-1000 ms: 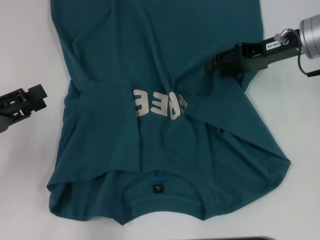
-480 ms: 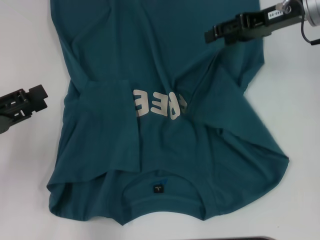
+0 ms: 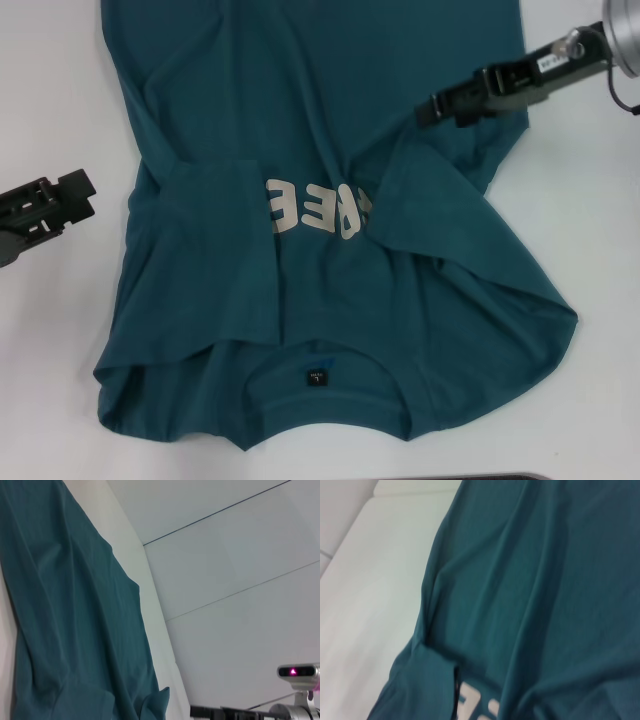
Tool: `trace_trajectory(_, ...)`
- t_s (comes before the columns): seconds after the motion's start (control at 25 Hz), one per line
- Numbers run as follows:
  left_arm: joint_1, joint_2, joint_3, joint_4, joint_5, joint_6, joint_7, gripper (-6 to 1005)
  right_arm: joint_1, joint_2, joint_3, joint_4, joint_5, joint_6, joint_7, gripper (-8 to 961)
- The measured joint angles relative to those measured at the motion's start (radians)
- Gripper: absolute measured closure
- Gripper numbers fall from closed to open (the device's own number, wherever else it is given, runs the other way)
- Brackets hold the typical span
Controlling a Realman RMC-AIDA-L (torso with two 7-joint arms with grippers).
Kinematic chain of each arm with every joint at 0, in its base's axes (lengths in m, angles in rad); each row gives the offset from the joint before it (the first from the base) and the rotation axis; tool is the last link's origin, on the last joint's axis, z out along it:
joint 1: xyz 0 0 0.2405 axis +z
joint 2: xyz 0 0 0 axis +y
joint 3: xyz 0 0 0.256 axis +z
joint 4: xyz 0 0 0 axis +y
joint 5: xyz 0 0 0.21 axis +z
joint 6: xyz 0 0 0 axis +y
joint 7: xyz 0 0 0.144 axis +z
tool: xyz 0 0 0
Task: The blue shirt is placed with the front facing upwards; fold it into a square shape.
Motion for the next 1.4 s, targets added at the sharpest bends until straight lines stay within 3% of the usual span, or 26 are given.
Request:
trace_trajectory(0.32, 0.001, 0.000, 0.000, 0.000, 0.000, -0.003, 0.000, 409, -0.036, -0.012, 0.051, -0.014, -0.056, -0.014, 0.004, 147)
trace_trajectory(0.64, 0.002, -0.001, 0.000, 0.000, 0.002, -0.008, 0.000, 409, -0.058, 0.051, 0.056, 0.019, -0.054, 0.134, 0.000, 147)
trace_trajectory(0.96, 0.014, 0.000, 0.000, 0.000, 0.001, -0.009, 0.002, 409, -0.047, 0.088, 0.040, 0.054, -0.057, 0.274, -0.005, 148)
trace_trajectory(1.2, 0.013, -0.001, -0.001, 0.000, 0.000, -0.009, 0.002, 408, -0.047, 0.087, 0.042, 0.034, -0.053, 0.299, 0.001, 148)
trace_trajectory(1.4, 0.011, -0.001, -0.002, 0.000, 0.000, -0.009, 0.001, 408, -0.050, 0.068, 0.050, 0.022, -0.034, 0.248, -0.005, 149)
